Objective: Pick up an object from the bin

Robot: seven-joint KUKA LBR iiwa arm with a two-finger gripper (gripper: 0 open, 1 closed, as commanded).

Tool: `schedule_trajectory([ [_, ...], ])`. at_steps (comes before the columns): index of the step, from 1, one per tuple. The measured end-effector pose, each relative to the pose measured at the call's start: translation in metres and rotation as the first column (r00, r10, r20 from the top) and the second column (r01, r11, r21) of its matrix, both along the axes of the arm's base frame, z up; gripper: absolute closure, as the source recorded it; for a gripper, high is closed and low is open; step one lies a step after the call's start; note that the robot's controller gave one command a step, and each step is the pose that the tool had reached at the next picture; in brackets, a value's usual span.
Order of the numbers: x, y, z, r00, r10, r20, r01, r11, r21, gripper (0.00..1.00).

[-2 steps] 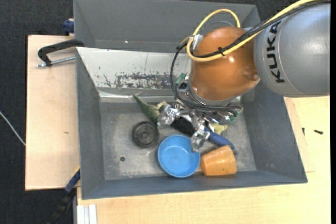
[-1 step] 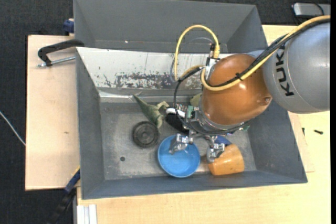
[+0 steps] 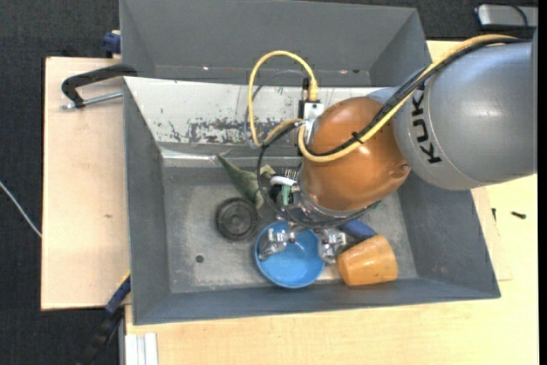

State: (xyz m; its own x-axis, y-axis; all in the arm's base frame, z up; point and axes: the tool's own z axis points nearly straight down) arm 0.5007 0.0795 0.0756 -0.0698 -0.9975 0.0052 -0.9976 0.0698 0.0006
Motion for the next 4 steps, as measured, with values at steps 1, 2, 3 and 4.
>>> schedule_trajectory([
  [1, 0.001, 0.0, 0.002, 1.0, -0.004, -0.001, 0.004, 1.0, 0.002, 0.0],
  [2, 0.002, 0.002, 0.005, 1.0, -0.003, 0.003, 0.003, 1.0, 0.005, 1.0],
  [3, 0.004, 0.003, 0.052, 1.0, -0.006, 0.009, 0.005, 1.0, 0.009, 1.0],
  [4, 0.005, 0.005, 0.062, 1.0, -0.009, 0.006, 0.009, 1.0, 0.009, 1.0],
])
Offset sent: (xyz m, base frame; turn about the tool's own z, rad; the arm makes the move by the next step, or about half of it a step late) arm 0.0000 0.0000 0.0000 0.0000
